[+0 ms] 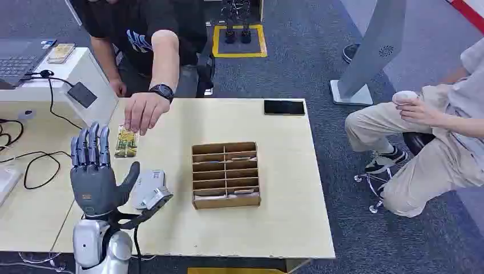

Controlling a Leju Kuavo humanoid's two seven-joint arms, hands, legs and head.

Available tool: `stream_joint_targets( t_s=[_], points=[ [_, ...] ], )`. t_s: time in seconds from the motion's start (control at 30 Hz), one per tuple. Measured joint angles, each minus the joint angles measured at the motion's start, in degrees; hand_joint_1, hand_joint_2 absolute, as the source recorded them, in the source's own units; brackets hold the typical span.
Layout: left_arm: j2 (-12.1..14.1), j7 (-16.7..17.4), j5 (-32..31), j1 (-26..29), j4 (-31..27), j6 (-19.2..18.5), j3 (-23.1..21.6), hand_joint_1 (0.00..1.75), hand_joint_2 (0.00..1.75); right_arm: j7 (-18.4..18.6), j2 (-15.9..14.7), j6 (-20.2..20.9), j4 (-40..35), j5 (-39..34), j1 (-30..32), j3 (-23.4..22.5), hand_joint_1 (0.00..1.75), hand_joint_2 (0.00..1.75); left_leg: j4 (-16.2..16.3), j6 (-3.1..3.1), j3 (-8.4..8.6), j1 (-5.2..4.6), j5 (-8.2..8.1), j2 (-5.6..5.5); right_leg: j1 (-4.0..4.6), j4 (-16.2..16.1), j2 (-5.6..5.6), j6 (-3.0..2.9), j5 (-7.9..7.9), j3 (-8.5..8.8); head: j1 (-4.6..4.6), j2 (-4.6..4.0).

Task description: Pass the card to the sensor for recognition and then transmit it.

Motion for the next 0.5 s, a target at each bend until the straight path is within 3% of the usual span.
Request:
stream_joint_targets(
  t_s=[0.03,0.07,0.5],
  points=[
    [0.00,0.56,-0.50,-0.18,0.30,0.00,0.00,0.38,1.75,0.02,-0.06,0.00,0.15,0.00,0.00,0.04,0.00,1.75,0.00,0.00,0.00,0.00,0.00,0.00,0.00,0.00,0.00,0.00,0.00,0.00,-0.02,0.00],
    [0.00,1.29,-1.04,-0.33,0.67,0.00,0.00,1.75,1.75,0.04,-0.15,0.00,0.26,0.00,0.01,0.11,0.00,1.75,0.00,0.00,0.00,0.00,0.00,0.00,0.00,0.00,0.00,0.00,0.00,-0.02,-0.02,0.00],
    [0.13,8.00,-5.88,-1.73,6.55,0.00,-1.79,1.75,1.75,0.28,-0.52,0.00,1.11,-0.26,0.03,0.35,0.00,1.75,0.00,0.00,-0.01,0.00,0.00,0.02,-0.01,0.00,0.01,0.00,0.00,-0.10,0.00,0.00]
  ],
)
